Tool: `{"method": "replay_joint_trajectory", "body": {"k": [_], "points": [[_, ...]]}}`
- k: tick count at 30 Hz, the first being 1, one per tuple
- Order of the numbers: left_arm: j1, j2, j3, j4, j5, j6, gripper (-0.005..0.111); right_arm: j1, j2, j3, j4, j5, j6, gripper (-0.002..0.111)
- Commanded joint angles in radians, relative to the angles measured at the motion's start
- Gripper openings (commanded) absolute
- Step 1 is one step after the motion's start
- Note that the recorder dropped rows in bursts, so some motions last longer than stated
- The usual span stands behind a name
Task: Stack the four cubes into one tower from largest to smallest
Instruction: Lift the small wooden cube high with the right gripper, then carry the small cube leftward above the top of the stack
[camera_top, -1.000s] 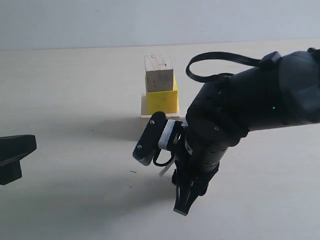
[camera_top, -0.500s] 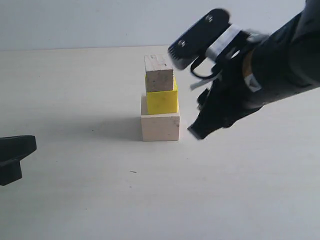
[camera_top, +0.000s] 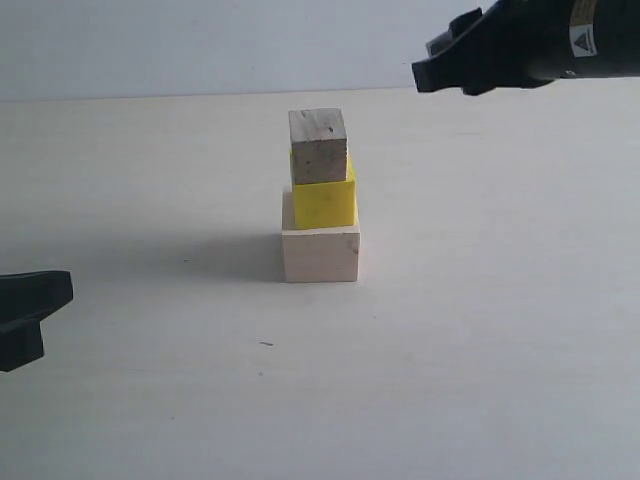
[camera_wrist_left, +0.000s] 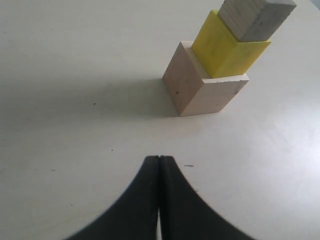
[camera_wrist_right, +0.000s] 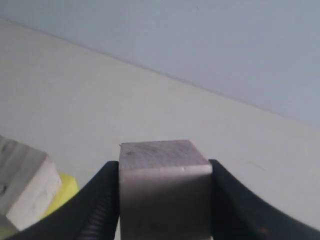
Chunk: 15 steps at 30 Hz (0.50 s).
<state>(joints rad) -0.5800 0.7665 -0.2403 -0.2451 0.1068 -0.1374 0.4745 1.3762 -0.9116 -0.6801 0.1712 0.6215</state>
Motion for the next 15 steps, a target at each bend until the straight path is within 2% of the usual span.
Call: {"method": "replay_joint_trajectory", "body": {"k": [1,4,8,12,15], "points": [[-0.001,-0.005,0.004,-0.001,-0.001,0.015,0.0,-0.052,0.068,-0.004,-0.013,-0.256,-0.03,0.0],[-0.001,-0.005,0.004,-0.001,-0.001,0.022,0.0,-0.072,0.125,-0.004,-0.037,-0.416,-0.079,0.0],[-0.001,-0.005,0.004,-0.001,-0.001,0.027,0.0,-0.111,0.19,-0.004,-0.183,-0.567,-0.069,0.0],[-0.001,-0.005,0.004,-0.001,-0.001,0.027,0.0,-0.177,0.216,-0.002,-0.262,-0.718,0.053,0.0],[-0.001,-0.005,0.004,-0.001,-0.003,0.029,0.0,-0.231,0.216,-0.002,-0.35,-0.98,0.132,0.0]]}}
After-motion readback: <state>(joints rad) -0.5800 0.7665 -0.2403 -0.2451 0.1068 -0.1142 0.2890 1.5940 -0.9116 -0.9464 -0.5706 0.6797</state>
